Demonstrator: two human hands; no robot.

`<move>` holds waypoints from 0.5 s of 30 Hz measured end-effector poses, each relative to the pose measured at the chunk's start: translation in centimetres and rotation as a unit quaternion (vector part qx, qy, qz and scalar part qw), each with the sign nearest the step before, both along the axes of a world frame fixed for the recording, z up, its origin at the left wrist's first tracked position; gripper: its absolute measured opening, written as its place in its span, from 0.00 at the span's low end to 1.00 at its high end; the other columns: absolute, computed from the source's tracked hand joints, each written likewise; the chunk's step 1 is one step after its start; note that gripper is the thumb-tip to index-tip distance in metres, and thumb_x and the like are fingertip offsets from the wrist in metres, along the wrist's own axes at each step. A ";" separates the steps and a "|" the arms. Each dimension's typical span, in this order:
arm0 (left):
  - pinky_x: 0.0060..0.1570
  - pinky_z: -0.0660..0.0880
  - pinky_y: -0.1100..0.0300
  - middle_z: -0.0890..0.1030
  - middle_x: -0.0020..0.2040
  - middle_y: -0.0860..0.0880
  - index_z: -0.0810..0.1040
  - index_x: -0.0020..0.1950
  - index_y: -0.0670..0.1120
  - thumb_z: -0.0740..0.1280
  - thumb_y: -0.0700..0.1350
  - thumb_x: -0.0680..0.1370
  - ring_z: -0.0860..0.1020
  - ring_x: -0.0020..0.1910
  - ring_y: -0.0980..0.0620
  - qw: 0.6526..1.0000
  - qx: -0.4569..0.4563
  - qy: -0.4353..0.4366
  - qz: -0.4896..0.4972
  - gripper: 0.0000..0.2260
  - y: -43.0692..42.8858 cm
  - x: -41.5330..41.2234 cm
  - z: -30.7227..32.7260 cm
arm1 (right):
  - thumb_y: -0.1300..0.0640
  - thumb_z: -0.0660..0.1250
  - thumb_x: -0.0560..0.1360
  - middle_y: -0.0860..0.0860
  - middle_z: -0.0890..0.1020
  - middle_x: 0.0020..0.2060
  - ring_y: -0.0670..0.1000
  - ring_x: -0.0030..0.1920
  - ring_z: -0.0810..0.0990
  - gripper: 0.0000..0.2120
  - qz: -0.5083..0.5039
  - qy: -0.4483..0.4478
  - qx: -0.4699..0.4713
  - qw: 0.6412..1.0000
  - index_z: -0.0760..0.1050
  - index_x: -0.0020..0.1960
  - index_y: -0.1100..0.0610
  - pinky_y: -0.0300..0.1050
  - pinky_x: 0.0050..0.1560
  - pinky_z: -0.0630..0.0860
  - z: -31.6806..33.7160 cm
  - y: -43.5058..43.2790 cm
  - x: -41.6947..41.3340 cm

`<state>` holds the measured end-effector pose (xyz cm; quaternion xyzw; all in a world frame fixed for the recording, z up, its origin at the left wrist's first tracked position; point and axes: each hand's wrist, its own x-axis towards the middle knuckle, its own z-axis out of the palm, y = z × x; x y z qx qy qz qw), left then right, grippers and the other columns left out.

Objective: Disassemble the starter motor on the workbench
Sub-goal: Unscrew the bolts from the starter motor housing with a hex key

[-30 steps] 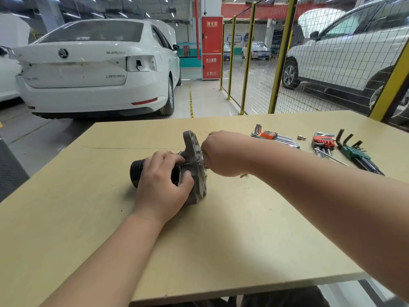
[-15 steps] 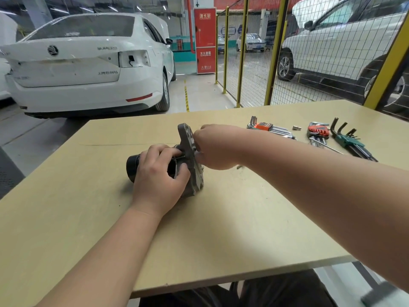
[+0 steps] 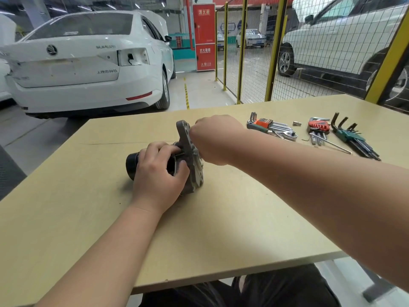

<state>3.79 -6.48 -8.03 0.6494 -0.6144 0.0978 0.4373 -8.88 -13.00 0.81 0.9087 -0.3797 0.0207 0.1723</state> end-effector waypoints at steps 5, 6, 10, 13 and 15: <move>0.53 0.62 0.63 0.78 0.51 0.44 0.81 0.50 0.43 0.59 0.52 0.71 0.73 0.51 0.40 1.000 -0.006 -0.008 0.003 0.17 -0.2 0.1 -0.1 | 0.59 0.60 0.77 0.53 0.76 0.46 0.54 0.45 0.77 0.05 0.005 0.000 0.096 0.995 0.74 0.49 0.58 0.43 0.38 0.72 0.2 -0.2 -0.5; 0.53 0.62 0.62 0.78 0.51 0.44 0.81 0.50 0.43 0.59 0.52 0.71 0.73 0.51 0.40 1.000 -0.006 -0.008 0.003 0.17 -0.2 0.1 -0.1 | 0.60 0.59 0.77 0.53 0.75 0.44 0.54 0.45 0.76 0.06 0.010 0.016 0.094 0.995 0.74 0.48 0.58 0.43 0.38 0.71 0.3 -0.1 -0.6; 0.53 0.62 0.62 0.78 0.52 0.45 0.80 0.51 0.44 0.59 0.53 0.71 0.72 0.51 0.42 1.000 -0.003 -0.002 0.003 0.18 -0.3 0.1 -0.1 | 0.64 0.60 0.75 0.51 0.70 0.33 0.50 0.30 0.69 0.11 -0.002 0.039 0.059 0.997 0.65 0.34 0.59 0.41 0.26 0.62 0.7 0.3 -0.7; 0.53 0.62 0.63 0.78 0.52 0.45 0.80 0.52 0.44 0.59 0.53 0.71 0.71 0.52 0.43 1.000 -0.001 0.003 0.002 0.19 -0.1 0.0 -0.1 | 0.65 0.63 0.73 0.51 0.70 0.32 0.51 0.29 0.69 0.15 -0.012 0.010 0.030 0.999 0.60 0.32 0.56 0.41 0.25 0.62 0.9 0.4 -0.4; 0.53 0.61 0.64 0.77 0.53 0.46 0.80 0.52 0.44 0.59 0.53 0.71 0.71 0.53 0.43 1.000 -0.001 0.005 0.001 0.19 -0.1 0.1 -0.1 | 0.64 0.64 0.72 0.51 0.69 0.32 0.51 0.29 0.69 0.15 -0.018 -0.003 0.010 1.000 0.59 0.32 0.56 0.41 0.25 0.61 0.7 0.4 -0.1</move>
